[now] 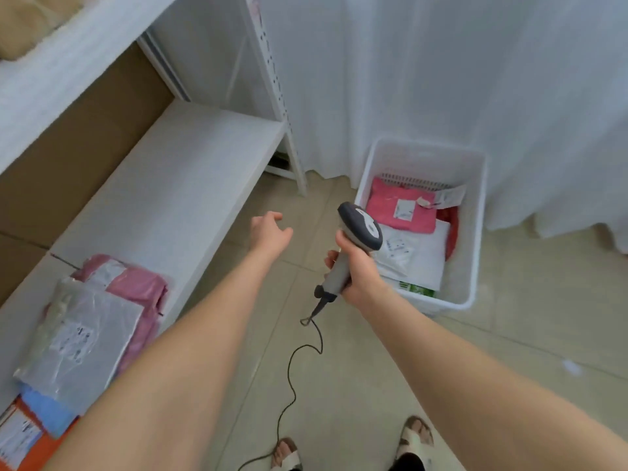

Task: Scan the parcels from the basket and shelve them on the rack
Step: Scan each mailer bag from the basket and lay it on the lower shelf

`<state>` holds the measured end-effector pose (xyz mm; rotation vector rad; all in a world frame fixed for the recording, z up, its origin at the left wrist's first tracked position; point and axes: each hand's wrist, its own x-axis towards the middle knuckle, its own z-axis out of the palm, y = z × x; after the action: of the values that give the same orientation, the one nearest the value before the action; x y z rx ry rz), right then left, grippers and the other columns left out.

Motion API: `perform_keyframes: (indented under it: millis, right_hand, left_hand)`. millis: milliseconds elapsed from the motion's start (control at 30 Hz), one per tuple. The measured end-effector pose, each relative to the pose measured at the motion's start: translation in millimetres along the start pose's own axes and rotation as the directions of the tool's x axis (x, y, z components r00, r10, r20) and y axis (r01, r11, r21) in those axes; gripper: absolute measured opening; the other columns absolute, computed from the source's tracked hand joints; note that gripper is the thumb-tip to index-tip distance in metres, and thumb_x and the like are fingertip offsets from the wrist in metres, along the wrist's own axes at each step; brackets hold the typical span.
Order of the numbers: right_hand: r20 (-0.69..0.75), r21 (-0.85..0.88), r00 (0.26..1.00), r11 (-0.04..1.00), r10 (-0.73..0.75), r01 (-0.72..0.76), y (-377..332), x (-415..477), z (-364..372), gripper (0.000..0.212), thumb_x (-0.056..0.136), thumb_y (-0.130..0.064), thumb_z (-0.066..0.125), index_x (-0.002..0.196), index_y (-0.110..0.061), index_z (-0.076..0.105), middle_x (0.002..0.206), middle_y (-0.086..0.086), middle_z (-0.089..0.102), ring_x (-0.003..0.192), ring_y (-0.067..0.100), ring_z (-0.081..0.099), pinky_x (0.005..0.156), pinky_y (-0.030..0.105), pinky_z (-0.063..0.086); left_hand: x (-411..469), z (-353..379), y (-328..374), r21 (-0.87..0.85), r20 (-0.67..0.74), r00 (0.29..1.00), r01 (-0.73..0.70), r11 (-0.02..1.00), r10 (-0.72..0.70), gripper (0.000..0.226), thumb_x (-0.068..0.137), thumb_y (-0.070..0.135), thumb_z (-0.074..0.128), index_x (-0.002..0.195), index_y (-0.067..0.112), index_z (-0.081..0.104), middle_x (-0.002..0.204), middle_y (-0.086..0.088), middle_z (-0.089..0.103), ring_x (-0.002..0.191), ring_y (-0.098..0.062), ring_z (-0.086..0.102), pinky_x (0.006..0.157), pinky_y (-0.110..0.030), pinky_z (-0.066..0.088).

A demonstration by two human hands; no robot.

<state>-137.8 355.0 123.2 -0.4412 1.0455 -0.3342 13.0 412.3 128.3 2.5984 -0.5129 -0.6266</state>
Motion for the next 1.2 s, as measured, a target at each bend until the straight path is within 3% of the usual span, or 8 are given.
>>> perform_keyframes:
  millis: [133, 233, 367, 500, 633, 867, 1033, 1200]
  right_hand:
    - [-0.052, 0.138, 0.998, 0.99, 0.031, -0.023, -53.8, 7.4, -62.5, 0.015, 0.09, -0.025, 0.069, 0.096, -0.018, 0.057, 0.074, 0.003, 0.055, 0.069, 0.015, 0.054, 0.085, 0.038, 0.047]
    - [-0.103, 0.231, 0.994, 0.973, 0.036, -0.011, -79.8, 18.1, -100.1, 0.015, 0.089, -0.025, 0.07, 0.096, -0.017, 0.059, 0.078, 0.003, 0.057, 0.074, 0.015, 0.056, 0.096, 0.04, 0.049]
    - [-0.174, 0.291, 0.982, 0.956, 0.075, -0.021, -101.9, 38.5, -135.2, 0.018, 0.088, -0.027, 0.07, 0.097, -0.016, 0.059, 0.077, 0.005, 0.058, 0.076, 0.016, 0.058, 0.098, 0.04, 0.049]
    - [-0.215, 0.282, 0.969, 0.958, 0.119, -0.055, -118.0, 67.8, -162.6, 0.021, 0.087, -0.033, 0.072, 0.096, -0.019, 0.06, 0.074, 0.003, 0.06, 0.076, 0.016, 0.061, 0.091, 0.044, 0.051]
    - [-0.248, 0.236, 0.957, 0.967, 0.151, -0.092, -132.8, 112.1, -182.7, 0.032, 0.084, -0.042, 0.073, 0.103, -0.018, 0.06, 0.071, 0.002, 0.062, 0.072, 0.016, 0.063, 0.068, 0.038, 0.053]
    - [-0.321, 0.172, 0.928, 0.975, 0.189, -0.139, -137.1, 209.3, -218.3, 0.043, 0.08, -0.052, 0.073, 0.102, -0.018, 0.06, 0.089, 0.005, 0.067, 0.081, 0.017, 0.066, 0.064, 0.038, 0.054]
    - [-0.377, 0.124, 0.906, 0.98, 0.191, -0.155, -125.9, 279.8, -251.1, 0.038, 0.082, -0.052, 0.071, 0.094, -0.017, 0.059, 0.083, 0.005, 0.065, 0.074, 0.017, 0.064, 0.06, 0.035, 0.053]
    - [-0.35, 0.062, 0.909, 0.974, 0.225, -0.217, -101.2, 359.9, -286.2, 0.036, 0.085, -0.047, 0.07, 0.095, -0.014, 0.059, 0.085, 0.008, 0.063, 0.074, 0.018, 0.062, 0.063, 0.036, 0.055]
  left_hand:
    - [-7.4, 54.1, 71.0, 0.006, 0.076, 0.996, -0.047, 0.999, 0.046, 0.041, 0.089, 0.02, 0.057, 0.129, 0.018, 0.05, 0.138, -0.011, 0.036, 0.103, -0.028, 0.057, 0.087, -0.032, 0.046]
    - [-10.2, 90.0, 109.0, 0.003, 0.155, 0.985, -0.082, 0.997, 0.081, 0.041, 0.089, 0.018, 0.057, 0.129, 0.016, 0.05, 0.138, -0.011, 0.034, 0.098, -0.028, 0.058, 0.091, -0.035, 0.048]
    - [-3.6, 130.6, 140.9, 0.008, 0.236, 0.966, -0.106, 0.994, 0.101, 0.042, 0.089, 0.018, 0.057, 0.13, 0.017, 0.049, 0.139, -0.01, 0.033, 0.099, -0.026, 0.056, 0.088, -0.033, 0.045]
    - [15.3, 166.2, 162.3, 0.022, 0.312, 0.946, -0.099, 0.995, 0.087, 0.045, 0.089, 0.018, 0.057, 0.133, 0.015, 0.047, 0.14, -0.012, 0.034, 0.105, -0.026, 0.054, 0.086, -0.031, 0.041]
    - [46.5, 205.4, 178.1, 0.025, 0.384, 0.921, -0.071, 0.997, 0.056, 0.049, 0.089, 0.015, 0.057, 0.136, 0.011, 0.045, 0.142, -0.014, 0.036, 0.12, -0.03, 0.049, 0.097, -0.034, 0.042]
    - [106.6, 297.9, 165.8, -0.083, 0.487, 0.867, 0.166, 0.983, -0.106, 0.059, 0.09, 0.016, 0.06, 0.143, 0.006, 0.035, 0.144, -0.013, 0.041, 0.128, -0.029, 0.044, 0.104, -0.036, 0.038]
    - [140.6, 373.8, 139.1, -0.169, 0.537, 0.805, 0.394, 0.903, -0.251, 0.058, 0.089, 0.019, 0.061, 0.14, 0.003, 0.036, 0.109, -0.007, 0.05, 0.08, -0.018, 0.049, 0.071, -0.029, 0.044]
    - [177.7, 454.1, 102.3, -0.176, 0.537, 0.76, 0.526, 0.832, -0.367, 0.066, 0.084, 0.025, 0.069, 0.138, 0.003, 0.037, 0.142, -0.014, 0.042, 0.124, -0.032, 0.044, 0.093, -0.038, 0.041]
